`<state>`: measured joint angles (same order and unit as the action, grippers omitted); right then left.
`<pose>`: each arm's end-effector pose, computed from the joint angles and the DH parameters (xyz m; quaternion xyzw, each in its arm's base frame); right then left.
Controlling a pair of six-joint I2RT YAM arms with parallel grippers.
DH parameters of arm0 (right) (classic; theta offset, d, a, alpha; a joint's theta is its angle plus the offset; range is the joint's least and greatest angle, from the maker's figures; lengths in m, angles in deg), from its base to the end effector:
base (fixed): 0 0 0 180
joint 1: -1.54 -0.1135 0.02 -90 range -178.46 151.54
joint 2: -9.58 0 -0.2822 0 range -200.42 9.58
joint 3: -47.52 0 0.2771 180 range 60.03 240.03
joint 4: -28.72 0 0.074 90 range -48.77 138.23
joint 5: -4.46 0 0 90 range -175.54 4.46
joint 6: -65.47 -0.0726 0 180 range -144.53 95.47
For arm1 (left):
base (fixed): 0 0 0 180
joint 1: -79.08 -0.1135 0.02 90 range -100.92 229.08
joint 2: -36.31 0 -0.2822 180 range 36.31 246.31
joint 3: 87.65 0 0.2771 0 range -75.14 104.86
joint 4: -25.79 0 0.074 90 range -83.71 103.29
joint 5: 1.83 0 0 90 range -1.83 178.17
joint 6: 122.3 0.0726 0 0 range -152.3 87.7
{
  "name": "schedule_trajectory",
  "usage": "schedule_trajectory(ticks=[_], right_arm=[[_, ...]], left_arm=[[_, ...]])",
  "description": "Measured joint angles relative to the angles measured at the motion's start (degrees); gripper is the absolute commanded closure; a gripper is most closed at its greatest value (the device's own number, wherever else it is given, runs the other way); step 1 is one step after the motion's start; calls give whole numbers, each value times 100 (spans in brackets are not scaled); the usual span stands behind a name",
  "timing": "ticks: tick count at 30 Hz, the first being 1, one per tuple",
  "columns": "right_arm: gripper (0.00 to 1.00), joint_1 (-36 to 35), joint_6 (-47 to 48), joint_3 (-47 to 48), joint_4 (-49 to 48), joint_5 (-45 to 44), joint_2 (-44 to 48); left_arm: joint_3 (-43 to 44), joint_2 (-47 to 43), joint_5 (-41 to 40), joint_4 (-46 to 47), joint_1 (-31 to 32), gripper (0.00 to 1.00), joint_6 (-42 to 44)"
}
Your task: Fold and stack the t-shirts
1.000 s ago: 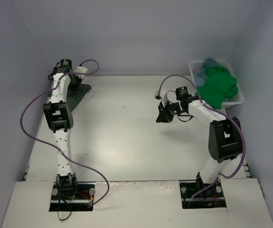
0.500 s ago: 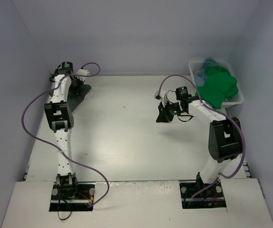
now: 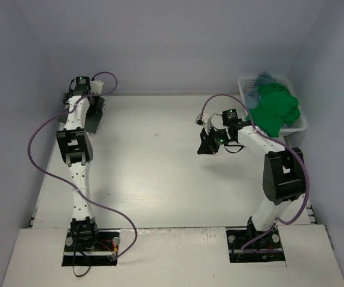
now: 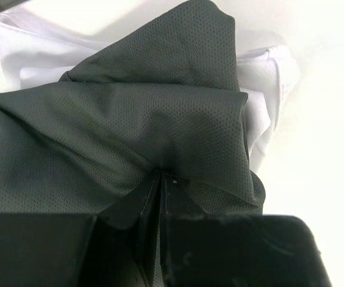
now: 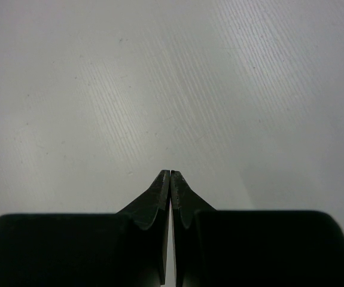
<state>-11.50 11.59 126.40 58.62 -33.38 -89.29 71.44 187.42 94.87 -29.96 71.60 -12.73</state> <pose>0.3770 0.1462 0.2069 -0.4881 0.7046 0.3430 0.3844 0.6354 0.0749 0.1801 0.1190 0.9239 0.0311 0.3624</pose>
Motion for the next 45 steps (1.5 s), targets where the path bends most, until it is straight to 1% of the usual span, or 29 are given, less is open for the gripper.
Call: schedule_trajectory(ticks=[7, 8, 10, 11, 15, 18, 23, 31, 35, 37, 40, 45], right_arm=[[100, 0, 20, 0, 28, 26, 0], [100, 0, 20, 0, 35, 35, -2], [100, 0, 24, 0, 48, 44, -2], [100, 0, 28, 0, 48, 46, -2], [100, 0, 44, 0, 55, 46, -2], [100, 0, 61, 0, 70, 46, -2], [100, 0, 94, 0, 87, 44, -2], [100, 0, 103, 0, 90, 20, 0], [100, 0, 20, 17, 94, -210, 61], [94, 7, -125, 87, 92, -455, 164], [87, 28, -382, 269, 66, -903, 374], [79, 44, -925, 713, -46, -1893, 632]], left_arm=[[-7, 20, -249, 168, -15, 100, -350], [-20, 20, -247, 184, -17, 91, -382], [-46, 7, -225, 223, -20, 79, -426], [-76, -13, -216, 251, -26, 70, -466], [-120, -111, -173, 264, -63, 57, -575], [-188, -232, -162, 212, -90, 52, -645], [-229, -503, -157, 52, -101, 51, -726], [-387, -1488, -94, -221, -101, 51, -841], [-315, -1980, -42, -503, -101, 51, -874], [-348, -2286, 61, -654, -101, 51, -903], [-695, -2944, 295, -815, -101, 51, -949], [-1720, -4398, 909, -1091, -101, 51, -1045]])
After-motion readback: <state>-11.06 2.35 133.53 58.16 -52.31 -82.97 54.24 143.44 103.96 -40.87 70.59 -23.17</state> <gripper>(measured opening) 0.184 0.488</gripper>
